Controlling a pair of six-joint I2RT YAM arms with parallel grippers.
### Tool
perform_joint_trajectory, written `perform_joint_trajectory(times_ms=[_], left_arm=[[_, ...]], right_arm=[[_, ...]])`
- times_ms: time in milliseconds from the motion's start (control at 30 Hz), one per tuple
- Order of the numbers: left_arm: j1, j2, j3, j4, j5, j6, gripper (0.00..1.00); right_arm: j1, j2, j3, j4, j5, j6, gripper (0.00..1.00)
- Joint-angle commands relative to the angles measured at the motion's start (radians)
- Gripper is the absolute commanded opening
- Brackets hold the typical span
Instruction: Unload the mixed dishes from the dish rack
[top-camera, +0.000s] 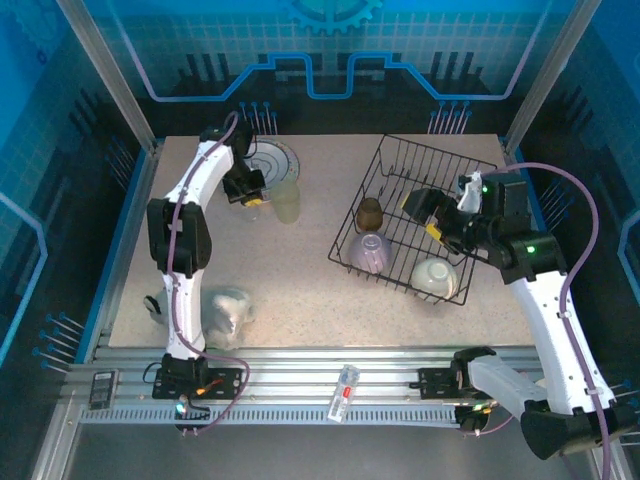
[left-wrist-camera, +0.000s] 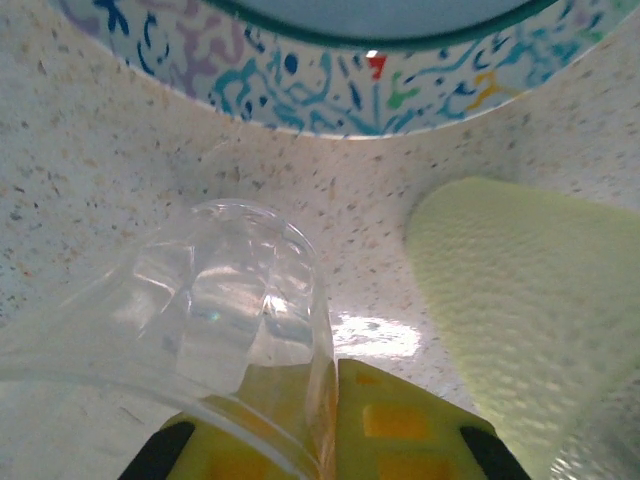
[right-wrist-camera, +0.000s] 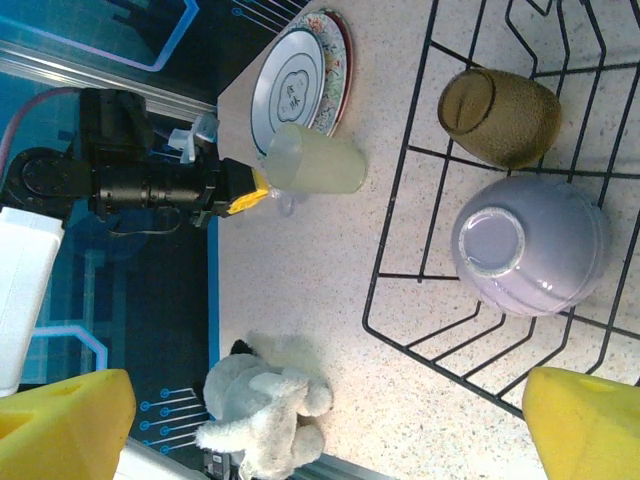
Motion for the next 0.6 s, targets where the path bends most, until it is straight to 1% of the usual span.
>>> perform_joint_trajectory(times_ms=[0, 300, 467, 567], left_arm=[[0.009, -0.031, -0.027, 0.002, 0.014, 0.009, 0.00], [0.008, -0.017, -0.036, 0.038, 0.008, -0.013, 0.00], [0.008, -0.010, -0.035, 0.047, 0.009, -0.016, 0.11], [0.008, -0.013, -0.036, 0.050, 0.008, -0.019, 0.16]], right_arm=[[0.004, -0.011, -0.021, 0.015, 0.008, 0.033, 1.00], [0.012, 0.002, -0.007, 0.028, 0.000, 0.048, 1.00], [0.022, -0.016, -0.015, 0.014, 0.012, 0.051, 1.00], [0.029, -0.030, -0.019, 0.006, 0.020, 0.052, 1.00]])
